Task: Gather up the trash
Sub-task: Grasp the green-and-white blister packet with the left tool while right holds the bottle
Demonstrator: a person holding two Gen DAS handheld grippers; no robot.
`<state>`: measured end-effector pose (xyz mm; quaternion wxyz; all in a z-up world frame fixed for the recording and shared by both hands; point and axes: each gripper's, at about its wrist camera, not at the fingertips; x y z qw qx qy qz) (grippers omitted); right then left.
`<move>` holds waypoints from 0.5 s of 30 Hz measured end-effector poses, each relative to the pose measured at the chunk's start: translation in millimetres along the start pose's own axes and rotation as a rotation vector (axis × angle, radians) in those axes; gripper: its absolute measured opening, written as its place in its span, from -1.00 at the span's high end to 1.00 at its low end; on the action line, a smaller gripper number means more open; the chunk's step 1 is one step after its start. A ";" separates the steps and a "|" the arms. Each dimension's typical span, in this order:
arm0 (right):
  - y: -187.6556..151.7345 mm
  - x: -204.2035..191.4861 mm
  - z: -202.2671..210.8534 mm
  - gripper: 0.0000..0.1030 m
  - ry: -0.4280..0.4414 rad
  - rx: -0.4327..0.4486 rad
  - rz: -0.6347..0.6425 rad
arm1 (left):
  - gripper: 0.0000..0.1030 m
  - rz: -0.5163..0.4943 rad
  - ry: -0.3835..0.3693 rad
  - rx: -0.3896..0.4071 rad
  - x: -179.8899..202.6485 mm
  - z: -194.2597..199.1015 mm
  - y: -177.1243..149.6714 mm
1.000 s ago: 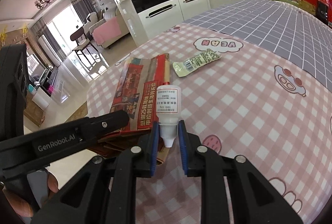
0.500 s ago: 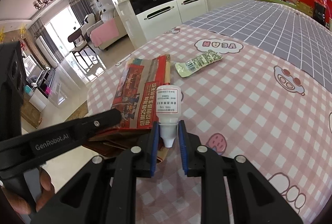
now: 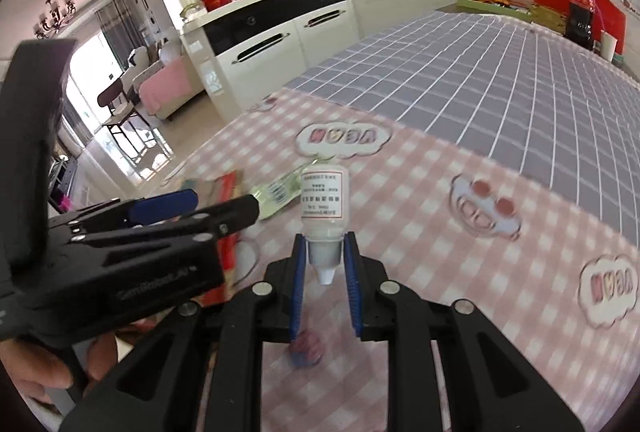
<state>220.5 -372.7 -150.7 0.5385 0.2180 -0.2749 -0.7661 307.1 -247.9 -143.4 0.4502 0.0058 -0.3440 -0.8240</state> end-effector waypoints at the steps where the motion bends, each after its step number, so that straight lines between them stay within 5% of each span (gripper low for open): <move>1: 3.3 3.0 -3.5 0.63 -0.004 -0.008 -0.006 | -0.25 -0.020 0.020 -0.010 0.8 -4.8 3.9; 10: 24.3 25.5 -29.9 0.63 -0.001 -0.034 -0.049 | -0.33 -0.128 0.048 -0.213 1.9 -54.9 33.4; 15: 27.6 27.4 -38.9 0.63 0.017 -0.042 -0.061 | -0.37 -0.124 0.020 -0.223 1.0 -66.4 46.8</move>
Point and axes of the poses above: each gripper's, at about its wrist camera, not at the fingertips, and z roughly against the way its jaws point, x to its right, y to its top, and after that the axes turned 15 degrees about -y, right-handed
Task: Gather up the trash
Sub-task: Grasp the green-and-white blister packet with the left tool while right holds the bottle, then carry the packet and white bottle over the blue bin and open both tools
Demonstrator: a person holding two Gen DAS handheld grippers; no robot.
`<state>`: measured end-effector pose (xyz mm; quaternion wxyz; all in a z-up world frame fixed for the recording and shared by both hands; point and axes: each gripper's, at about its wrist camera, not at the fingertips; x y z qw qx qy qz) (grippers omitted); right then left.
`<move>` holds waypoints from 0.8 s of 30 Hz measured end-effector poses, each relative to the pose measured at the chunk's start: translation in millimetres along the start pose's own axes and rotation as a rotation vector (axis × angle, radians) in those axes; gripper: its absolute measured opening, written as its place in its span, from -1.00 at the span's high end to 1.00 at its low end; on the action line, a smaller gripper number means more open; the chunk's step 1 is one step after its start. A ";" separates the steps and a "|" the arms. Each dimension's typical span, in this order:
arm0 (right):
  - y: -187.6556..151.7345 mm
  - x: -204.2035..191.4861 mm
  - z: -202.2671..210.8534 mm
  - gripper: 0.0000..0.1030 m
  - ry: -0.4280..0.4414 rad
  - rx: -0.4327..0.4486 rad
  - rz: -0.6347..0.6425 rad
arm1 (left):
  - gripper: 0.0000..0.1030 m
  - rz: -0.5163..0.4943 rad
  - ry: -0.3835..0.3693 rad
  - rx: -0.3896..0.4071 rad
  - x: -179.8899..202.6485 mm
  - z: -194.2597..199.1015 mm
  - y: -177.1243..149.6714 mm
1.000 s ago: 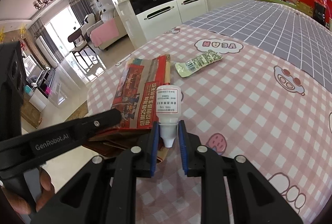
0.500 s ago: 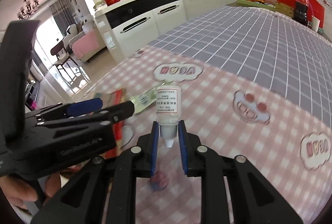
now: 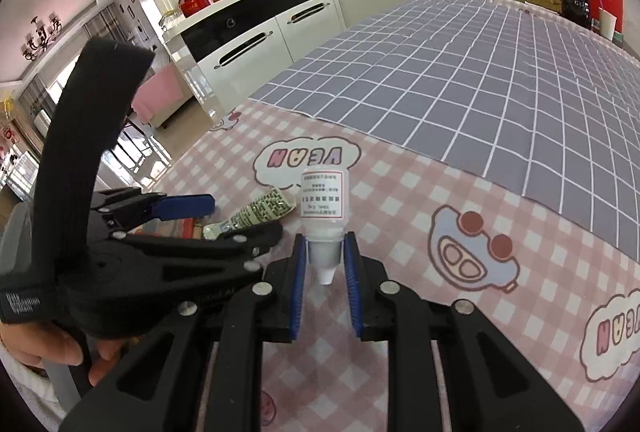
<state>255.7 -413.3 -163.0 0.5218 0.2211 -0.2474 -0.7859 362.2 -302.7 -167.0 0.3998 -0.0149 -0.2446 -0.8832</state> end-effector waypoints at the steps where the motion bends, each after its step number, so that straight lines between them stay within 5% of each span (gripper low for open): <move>1: 0.2 1.1 -1.9 0.63 0.005 -0.005 -0.004 | -0.35 0.006 -0.002 0.007 -1.4 0.0 1.3; 3: -0.4 1.5 -2.7 0.63 0.005 -0.005 -0.004 | -0.23 0.005 -0.004 0.018 -1.5 1.1 1.5; 5: -0.9 0.6 -2.7 0.63 0.010 -0.006 -0.005 | 0.29 -0.001 -0.013 0.031 -1.2 4.1 0.7; 8: -1.2 -1.6 0.6 0.63 0.015 0.001 -0.006 | 0.72 0.009 -0.008 0.040 1.6 4.0 1.1; 15: -1.1 -9.6 33.5 0.63 0.021 0.062 -0.002 | 0.84 0.059 -0.061 0.207 8.4 49.0 -23.3; 24: 0.8 -60.8 97.0 0.63 0.062 0.176 0.069 | 0.84 0.072 -0.033 0.383 -1.2 135.8 -66.7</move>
Point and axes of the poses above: each gripper's, at about its wrist camera, not at the fingertips, and z roughly against the way its jaws point, x to its right, y to its top, and after that the axes turned 15 degrees about -y, right-handed
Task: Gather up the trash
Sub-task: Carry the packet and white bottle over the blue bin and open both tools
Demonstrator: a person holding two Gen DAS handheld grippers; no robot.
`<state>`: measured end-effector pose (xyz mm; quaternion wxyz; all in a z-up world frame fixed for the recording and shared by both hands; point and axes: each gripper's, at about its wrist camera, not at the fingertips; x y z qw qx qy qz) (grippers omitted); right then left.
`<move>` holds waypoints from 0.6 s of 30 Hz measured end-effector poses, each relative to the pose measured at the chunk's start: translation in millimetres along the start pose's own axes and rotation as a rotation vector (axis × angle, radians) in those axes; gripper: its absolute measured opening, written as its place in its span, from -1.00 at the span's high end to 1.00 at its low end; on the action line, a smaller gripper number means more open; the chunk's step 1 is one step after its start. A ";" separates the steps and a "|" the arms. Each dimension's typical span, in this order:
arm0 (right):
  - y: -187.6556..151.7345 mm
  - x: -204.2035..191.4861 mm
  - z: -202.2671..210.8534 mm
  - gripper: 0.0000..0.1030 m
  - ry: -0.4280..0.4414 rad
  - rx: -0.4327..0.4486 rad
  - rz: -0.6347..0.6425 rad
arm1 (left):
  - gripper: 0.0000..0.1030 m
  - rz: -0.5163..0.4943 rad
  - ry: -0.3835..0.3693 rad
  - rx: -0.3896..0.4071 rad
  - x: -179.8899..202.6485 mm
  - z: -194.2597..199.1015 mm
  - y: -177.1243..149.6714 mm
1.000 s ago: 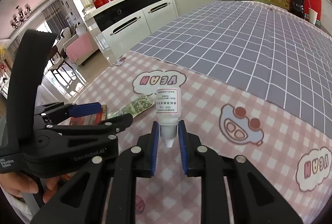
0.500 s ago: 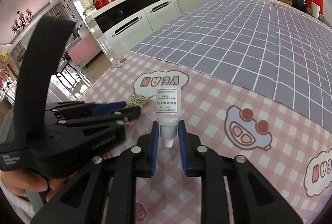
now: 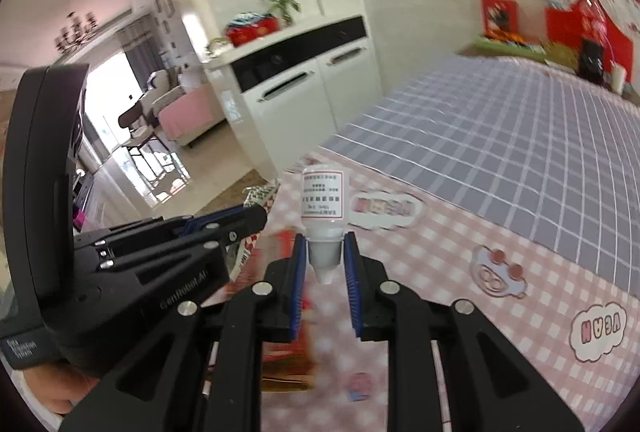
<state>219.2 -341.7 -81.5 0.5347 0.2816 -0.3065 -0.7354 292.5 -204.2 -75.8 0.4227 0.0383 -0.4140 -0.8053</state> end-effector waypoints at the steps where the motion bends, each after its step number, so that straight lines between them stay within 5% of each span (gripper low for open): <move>1: 0.5 -14.7 6.0 0.63 0.014 0.009 0.021 | 0.84 0.010 0.008 0.012 -6.4 10.2 -2.9; 8: -7.7 -103.0 20.5 0.63 0.098 0.027 0.131 | 0.84 0.123 0.088 0.101 -76.7 79.0 -30.3; 18: -37.4 -261.0 -6.7 0.63 0.271 -0.043 0.296 | 0.84 0.357 0.259 0.126 -214.6 148.0 -97.6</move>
Point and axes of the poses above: each gripper's, at about its wrist camera, not at the fingertips, and z roughly against the way its jaws point, x to its right, y to its top, and after that the axes turned 15 degrees about -y, right-handed
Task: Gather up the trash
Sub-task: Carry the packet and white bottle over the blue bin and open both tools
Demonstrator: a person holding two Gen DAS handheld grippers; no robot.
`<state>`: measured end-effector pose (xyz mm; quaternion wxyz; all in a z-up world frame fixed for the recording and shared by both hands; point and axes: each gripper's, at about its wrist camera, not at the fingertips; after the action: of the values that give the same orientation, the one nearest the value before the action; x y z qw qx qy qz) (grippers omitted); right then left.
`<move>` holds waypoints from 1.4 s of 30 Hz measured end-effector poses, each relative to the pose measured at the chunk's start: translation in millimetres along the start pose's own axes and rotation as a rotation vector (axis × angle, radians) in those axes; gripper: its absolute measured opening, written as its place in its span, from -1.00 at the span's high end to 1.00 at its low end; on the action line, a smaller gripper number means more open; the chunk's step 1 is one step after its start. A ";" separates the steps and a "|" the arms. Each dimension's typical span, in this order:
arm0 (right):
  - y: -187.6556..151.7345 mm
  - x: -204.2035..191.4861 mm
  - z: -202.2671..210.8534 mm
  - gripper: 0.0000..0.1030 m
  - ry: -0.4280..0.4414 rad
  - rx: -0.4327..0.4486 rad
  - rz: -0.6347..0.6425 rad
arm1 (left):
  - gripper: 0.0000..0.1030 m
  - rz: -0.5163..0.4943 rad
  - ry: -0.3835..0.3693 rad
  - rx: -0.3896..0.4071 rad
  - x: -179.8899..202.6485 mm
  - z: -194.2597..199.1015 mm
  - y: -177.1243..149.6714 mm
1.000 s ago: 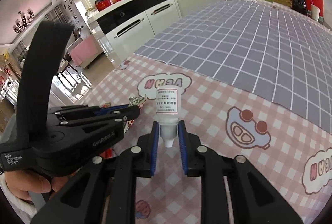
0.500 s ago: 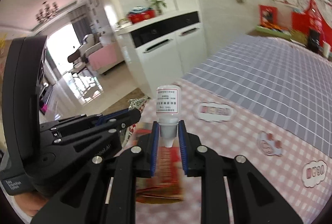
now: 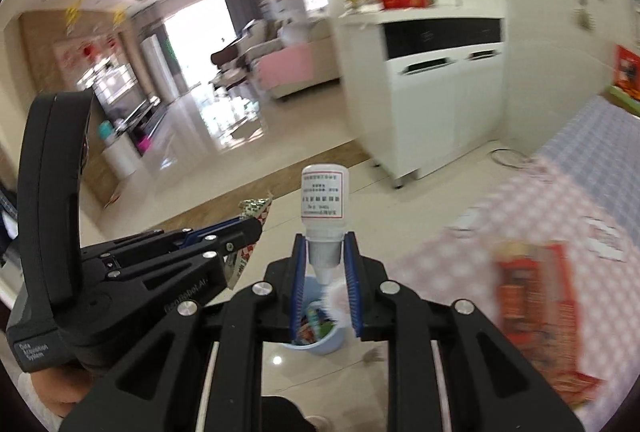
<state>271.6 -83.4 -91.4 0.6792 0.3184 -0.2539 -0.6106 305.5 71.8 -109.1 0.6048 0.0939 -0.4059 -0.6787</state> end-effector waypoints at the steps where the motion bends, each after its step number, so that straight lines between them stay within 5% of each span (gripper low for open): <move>1: -0.6 -9.7 -6.6 0.63 0.011 -0.009 0.012 | 0.84 0.018 0.012 0.000 -11.1 -0.9 -1.1; 13: -3.1 -123.0 -126.5 0.59 0.142 -0.125 0.118 | 0.84 0.250 0.144 -0.018 -144.1 -28.0 -8.8; 15: -5.8 -133.0 -147.5 0.29 0.126 -0.138 0.130 | 0.84 0.273 0.163 -0.028 -155.3 -34.5 -9.9; 17: -9.1 -139.0 -161.7 0.27 0.129 -0.166 0.129 | 0.84 0.292 0.172 -0.035 -166.3 -39.7 -12.8; 25: -19.3 -136.8 -178.0 0.02 0.071 -0.191 0.126 | 0.83 0.302 0.167 -0.079 -177.3 -61.4 -21.6; 33: -9.8 -111.1 -163.4 -0.24 0.007 -0.119 0.094 | 0.83 0.282 0.157 -0.081 -170.7 -70.0 -11.4; 40: 0.8 -89.3 -154.6 -0.27 0.003 -0.095 0.040 | 0.78 0.275 0.173 -0.058 -167.5 -68.7 -1.5; 41: 1.7 -87.7 -153.6 -0.27 0.001 -0.092 0.041 | 0.55 0.281 0.185 -0.057 -168.8 -67.8 -0.9; 42: 2.2 -85.5 -152.0 -0.27 -0.002 -0.089 0.038 | -0.18 0.297 0.199 -0.064 -170.1 -67.0 -0.1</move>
<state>373.8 20.0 -187.6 0.7038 0.2824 -0.2334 -0.6086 389.5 195.1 -214.7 0.7384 0.0804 -0.3315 -0.5818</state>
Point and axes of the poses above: each gripper's, at about its wrist camera, not at the fingertips, and z roughly against the way its jaws point, x to its right, y to its top, and after that the axes turned 15 degrees about -y, right-handed
